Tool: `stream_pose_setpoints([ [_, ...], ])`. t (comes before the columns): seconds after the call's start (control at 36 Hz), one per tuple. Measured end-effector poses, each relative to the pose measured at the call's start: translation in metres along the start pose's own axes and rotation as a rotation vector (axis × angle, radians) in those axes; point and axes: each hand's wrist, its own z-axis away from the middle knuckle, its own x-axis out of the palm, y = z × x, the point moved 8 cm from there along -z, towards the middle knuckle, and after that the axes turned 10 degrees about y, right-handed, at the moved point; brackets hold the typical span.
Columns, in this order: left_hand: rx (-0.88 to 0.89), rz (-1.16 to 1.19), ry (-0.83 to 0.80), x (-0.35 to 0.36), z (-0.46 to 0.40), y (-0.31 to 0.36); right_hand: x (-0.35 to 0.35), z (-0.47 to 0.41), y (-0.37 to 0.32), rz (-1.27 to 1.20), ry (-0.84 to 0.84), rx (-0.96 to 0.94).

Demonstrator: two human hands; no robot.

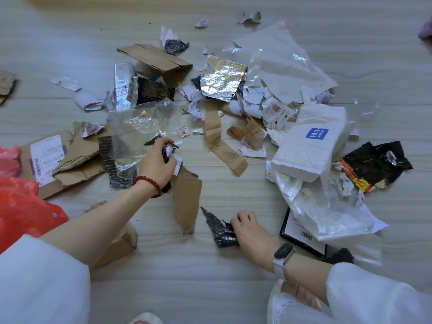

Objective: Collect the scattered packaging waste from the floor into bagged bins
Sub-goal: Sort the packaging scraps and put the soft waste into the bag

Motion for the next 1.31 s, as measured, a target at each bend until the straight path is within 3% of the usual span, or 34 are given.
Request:
stream_pose_setpoints([
  [0.14, -0.107, 0.124, -0.011, -0.002, 0.001, -0.002, 0.003, -0.003, -0.002, 0.063, 0.058, -0.097],
  [0.28, -0.395, 0.373, -0.064, 0.002, 0.003, -0.014, -0.001, -0.007, 0.008, -0.164, -0.002, -0.014],
  [0.47, -0.532, 0.494, -0.069, 0.0, 0.002, -0.022, -0.02, -0.018, 0.023, -0.535, -0.035, 0.117],
  [0.72, -0.174, 0.225, 0.19, -0.029, -0.008, -0.001, -0.06, -0.052, 0.045, -0.583, 0.061, 0.235],
  [0.83, -0.124, 0.157, 0.203, -0.03, -0.009, 0.002, -0.08, -0.057, 0.053, -0.585, 0.187, 0.289],
  [1.03, -0.139, 0.165, 0.212, -0.033, -0.009, 0.004, -0.082, -0.059, 0.054, -0.574, 0.156, 0.323],
  [1.31, -0.673, 0.628, 0.029, -0.017, -0.007, -0.03, -0.079, -0.063, 0.053, -0.613, 0.066, 0.396],
])
